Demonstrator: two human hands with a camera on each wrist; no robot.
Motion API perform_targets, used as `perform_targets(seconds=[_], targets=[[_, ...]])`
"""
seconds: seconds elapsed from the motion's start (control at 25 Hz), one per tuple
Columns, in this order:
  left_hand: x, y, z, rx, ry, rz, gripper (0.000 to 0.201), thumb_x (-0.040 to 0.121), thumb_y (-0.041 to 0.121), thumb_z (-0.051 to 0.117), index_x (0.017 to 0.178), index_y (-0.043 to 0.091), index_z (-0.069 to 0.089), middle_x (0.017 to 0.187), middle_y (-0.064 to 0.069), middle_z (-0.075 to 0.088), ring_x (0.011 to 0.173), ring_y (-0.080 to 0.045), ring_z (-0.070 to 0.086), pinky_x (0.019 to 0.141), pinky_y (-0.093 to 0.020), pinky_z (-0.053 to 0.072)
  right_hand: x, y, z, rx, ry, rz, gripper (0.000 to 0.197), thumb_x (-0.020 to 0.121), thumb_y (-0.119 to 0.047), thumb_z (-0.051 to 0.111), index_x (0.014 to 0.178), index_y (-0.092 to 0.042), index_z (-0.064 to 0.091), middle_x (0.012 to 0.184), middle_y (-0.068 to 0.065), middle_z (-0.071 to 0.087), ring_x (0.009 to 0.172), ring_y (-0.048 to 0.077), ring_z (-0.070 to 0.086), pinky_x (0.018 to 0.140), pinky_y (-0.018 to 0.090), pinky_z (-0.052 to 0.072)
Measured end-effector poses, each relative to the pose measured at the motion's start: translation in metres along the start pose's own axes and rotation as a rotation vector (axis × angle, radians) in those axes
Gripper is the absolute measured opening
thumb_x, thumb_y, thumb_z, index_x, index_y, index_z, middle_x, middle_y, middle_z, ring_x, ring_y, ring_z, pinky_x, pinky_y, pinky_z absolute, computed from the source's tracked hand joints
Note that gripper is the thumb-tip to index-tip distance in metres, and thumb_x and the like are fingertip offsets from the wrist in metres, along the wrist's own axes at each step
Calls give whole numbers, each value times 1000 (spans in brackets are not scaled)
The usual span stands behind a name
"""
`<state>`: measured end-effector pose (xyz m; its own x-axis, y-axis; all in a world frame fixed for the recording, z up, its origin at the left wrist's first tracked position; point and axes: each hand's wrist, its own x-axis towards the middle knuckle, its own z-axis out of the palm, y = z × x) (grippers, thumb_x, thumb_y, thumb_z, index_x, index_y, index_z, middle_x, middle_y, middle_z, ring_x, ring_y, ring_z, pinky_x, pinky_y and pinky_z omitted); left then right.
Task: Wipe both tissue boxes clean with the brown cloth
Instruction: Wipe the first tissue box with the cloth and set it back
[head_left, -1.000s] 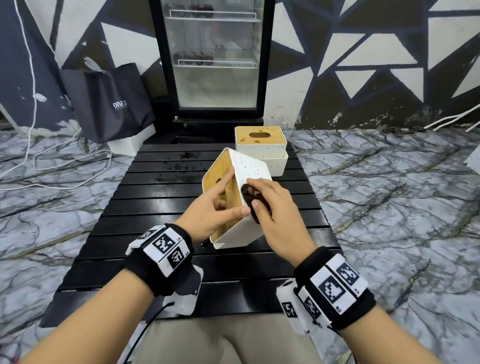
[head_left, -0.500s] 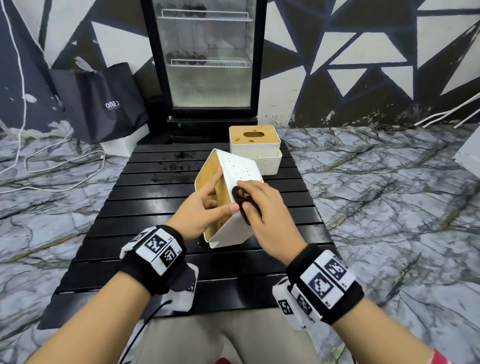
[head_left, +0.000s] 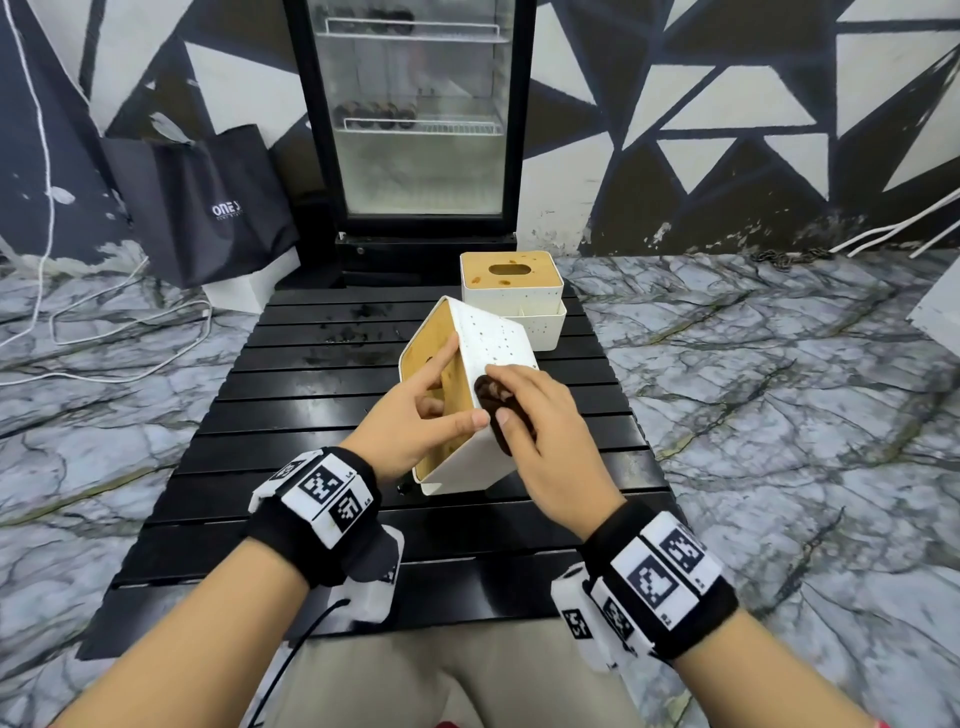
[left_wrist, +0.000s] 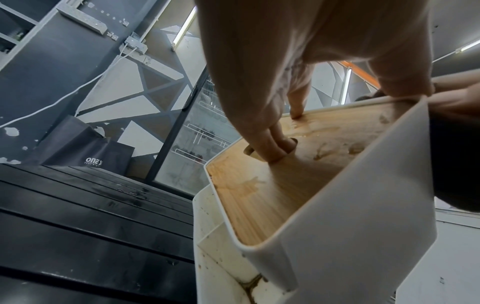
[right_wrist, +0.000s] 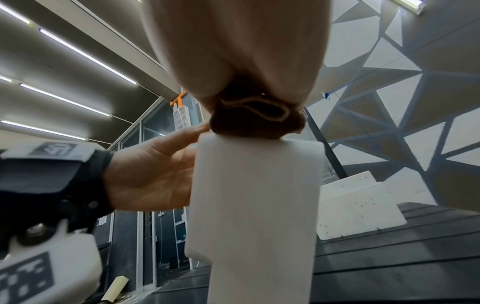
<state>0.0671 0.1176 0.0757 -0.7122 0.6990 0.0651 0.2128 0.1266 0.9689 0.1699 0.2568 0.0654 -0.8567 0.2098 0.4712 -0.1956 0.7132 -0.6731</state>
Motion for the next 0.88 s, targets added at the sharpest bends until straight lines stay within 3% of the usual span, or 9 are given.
perform_targets(seconds=[0.12, 0.24, 0.32, 0.44, 0.52, 0.6, 0.72, 0.88], targets=[[-1, -2, -3, 6, 5, -9, 87, 68, 35, 78, 133, 56, 24, 91, 23, 70, 91, -7, 68, 90, -25, 50, -8, 12, -6, 7, -24, 26, 42, 88, -24, 40, 129, -22, 47, 125, -13, 45, 119, 3, 34, 103, 9, 21], [-2, -1, -2, 17, 18, -19, 86, 65, 38, 83, 124, 63, 27, 92, 23, 70, 92, -7, 68, 87, -23, 52, 0, 18, -8, -14, 15, 87, 43, 86, -23, 38, 128, -19, 48, 129, -4, 48, 120, 12, 38, 104, 21, 26], [-1, 1, -1, 20, 22, -21, 86, 64, 37, 77, 128, 59, 25, 96, 20, 67, 91, -6, 67, 87, -21, 51, 6, 9, -2, -16, 28, 60, 43, 86, -22, 38, 127, -17, 49, 127, -3, 49, 117, 12, 38, 100, 15, 24], [-2, 4, -1, -2, 4, -14, 88, 71, 27, 71, 142, 45, 22, 107, 16, 64, 91, -4, 67, 82, -16, 50, 3, 0, 6, 10, 16, -8, 40, 88, -21, 40, 127, -19, 48, 121, -13, 44, 116, 3, 34, 99, 5, 19], [-3, 2, -2, -18, 3, -11, 86, 79, 12, 69, 144, 40, 21, 109, 16, 62, 87, 0, 67, 76, -12, 49, -3, 6, 2, 9, -4, -20, 40, 89, -23, 41, 128, -21, 48, 122, -15, 43, 118, 0, 33, 101, 4, 18], [-3, 0, -2, -14, 3, -11, 86, 81, 8, 69, 144, 41, 20, 105, 16, 62, 82, 1, 66, 75, -12, 50, -3, 17, -5, -4, -6, 27, 40, 89, -25, 40, 128, -22, 47, 124, -14, 44, 120, 4, 34, 103, 8, 21], [-5, -2, 0, 38, 1, -4, 92, 73, 27, 77, 139, 54, 19, 103, 12, 66, 85, -4, 66, 84, -20, 51, 7, 18, -5, -18, 20, 98, 38, 90, -17, 42, 128, -18, 48, 128, -4, 48, 121, 13, 37, 102, 17, 23], [-8, 0, 6, 94, 3, -11, 91, 67, 44, 66, 137, 60, 10, 115, 13, 63, 96, -6, 64, 88, -19, 49, 2, 6, 5, -35, 40, -1, 40, 89, -20, 39, 128, -18, 48, 126, -6, 47, 117, 5, 33, 100, 7, 18]])
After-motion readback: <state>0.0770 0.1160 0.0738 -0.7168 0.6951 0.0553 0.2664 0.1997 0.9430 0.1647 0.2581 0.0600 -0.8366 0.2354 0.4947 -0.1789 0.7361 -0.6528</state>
